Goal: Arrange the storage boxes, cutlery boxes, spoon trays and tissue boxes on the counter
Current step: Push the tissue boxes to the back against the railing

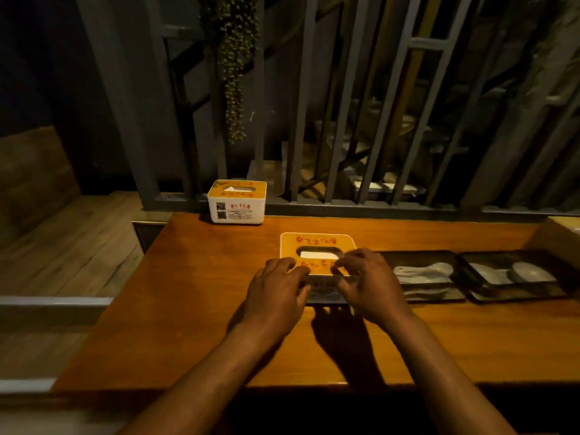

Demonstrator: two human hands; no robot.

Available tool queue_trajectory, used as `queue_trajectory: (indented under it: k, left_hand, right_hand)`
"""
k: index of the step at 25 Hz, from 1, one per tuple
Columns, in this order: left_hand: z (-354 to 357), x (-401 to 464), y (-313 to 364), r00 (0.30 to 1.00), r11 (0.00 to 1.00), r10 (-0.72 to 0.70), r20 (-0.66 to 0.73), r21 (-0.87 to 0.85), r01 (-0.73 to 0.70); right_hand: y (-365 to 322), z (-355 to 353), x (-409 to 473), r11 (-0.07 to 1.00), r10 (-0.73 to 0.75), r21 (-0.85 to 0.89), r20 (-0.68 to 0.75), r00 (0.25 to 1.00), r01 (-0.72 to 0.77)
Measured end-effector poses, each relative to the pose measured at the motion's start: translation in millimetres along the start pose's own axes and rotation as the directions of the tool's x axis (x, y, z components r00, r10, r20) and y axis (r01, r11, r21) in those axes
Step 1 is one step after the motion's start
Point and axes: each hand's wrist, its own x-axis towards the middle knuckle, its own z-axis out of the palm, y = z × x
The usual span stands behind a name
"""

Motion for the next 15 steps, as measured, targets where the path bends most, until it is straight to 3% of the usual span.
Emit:
queue_trajectory:
  k: [6,15]
  left_hand:
    - [9.7,-18.2,23.7,0.994,0.991,-0.111,0.003,0.072,0.11]
    - [27.2,30.1,2.8,0.985,0.982,-0.174,-0.015,0.073,0.175]
  right_hand:
    - [17.0,-3.9,-33.0,0.997,-0.064,-0.04,0.069,0.996,0.067]
    - [19.2,10.1,22.7,0.99,-0.096,-0.092,0.099,0.99,0.106]
